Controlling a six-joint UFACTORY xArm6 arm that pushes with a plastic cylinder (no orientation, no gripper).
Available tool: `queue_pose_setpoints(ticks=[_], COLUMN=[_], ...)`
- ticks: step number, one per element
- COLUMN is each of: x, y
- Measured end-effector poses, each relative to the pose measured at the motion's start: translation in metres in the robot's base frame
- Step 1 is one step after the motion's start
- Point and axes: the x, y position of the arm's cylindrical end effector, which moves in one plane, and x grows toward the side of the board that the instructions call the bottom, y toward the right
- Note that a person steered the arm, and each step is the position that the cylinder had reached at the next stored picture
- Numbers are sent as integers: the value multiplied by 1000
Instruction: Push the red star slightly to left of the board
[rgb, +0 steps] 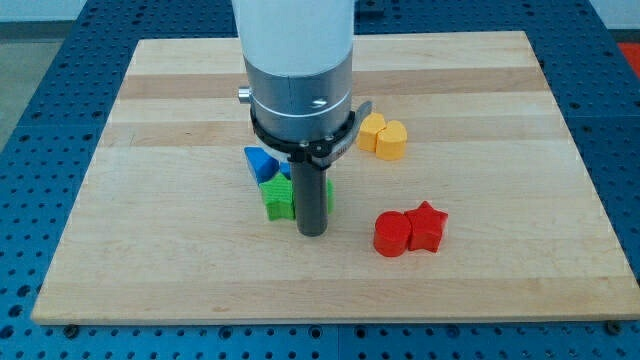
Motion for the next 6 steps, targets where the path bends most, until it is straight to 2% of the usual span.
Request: queue_pose_setpoints(ticks=[1,2,3,4,5,6], x=[-4,30,93,80,72,36], y=[-2,6,44,113,121,118])
